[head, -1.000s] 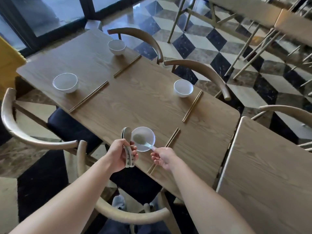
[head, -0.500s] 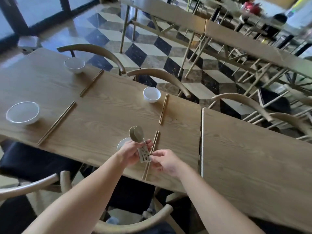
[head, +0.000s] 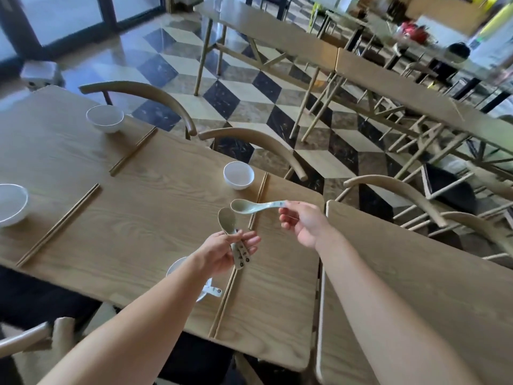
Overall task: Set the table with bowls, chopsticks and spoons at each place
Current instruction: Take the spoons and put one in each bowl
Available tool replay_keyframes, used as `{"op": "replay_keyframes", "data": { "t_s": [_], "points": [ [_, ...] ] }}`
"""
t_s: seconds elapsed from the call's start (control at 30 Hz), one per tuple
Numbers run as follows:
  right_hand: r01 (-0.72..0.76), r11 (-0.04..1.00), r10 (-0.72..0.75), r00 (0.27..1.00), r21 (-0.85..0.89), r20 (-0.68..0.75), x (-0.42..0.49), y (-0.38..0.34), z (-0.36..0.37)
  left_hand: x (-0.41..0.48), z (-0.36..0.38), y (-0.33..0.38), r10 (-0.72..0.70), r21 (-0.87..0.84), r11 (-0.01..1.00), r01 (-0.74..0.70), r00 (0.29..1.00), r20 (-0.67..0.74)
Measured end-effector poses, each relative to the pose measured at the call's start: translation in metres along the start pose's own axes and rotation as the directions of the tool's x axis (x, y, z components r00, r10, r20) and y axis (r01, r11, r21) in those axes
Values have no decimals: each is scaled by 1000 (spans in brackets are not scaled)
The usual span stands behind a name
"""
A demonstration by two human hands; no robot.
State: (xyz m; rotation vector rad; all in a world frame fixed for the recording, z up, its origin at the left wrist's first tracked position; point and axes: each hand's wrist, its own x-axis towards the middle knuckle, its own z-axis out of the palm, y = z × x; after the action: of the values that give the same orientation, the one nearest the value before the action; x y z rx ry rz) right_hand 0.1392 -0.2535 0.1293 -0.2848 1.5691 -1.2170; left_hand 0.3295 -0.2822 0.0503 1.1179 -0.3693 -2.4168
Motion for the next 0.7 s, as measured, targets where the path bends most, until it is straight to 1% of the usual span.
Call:
{"op": "replay_keyframes", "data": {
  "t_s": [0.1, 0.23, 0.37, 0.47, 0.7],
  "points": [
    [-27, 998, 28, 1000, 64, -12, 54, -26, 0, 34, 10, 16, 31, -28, 999, -33, 998, -51],
    [-150, 983, 149, 989, 104, 17, 136, -38, 2, 82, 21, 43, 69, -70, 995, -77, 991, -119],
    [-227, 966, 222, 974, 125, 49, 202, -30, 3, 115, 31, 62, 35, -85, 995, -52, 983, -182],
    [-283, 943, 273, 959, 176, 79, 231, -21, 7, 131, 34, 71, 29, -122, 991, -62, 966, -255],
    [-353, 919, 338, 934, 174, 112, 269, 2, 13, 149, 20, 64, -21, -146, 989, -25, 952, -305]
  ]
}}
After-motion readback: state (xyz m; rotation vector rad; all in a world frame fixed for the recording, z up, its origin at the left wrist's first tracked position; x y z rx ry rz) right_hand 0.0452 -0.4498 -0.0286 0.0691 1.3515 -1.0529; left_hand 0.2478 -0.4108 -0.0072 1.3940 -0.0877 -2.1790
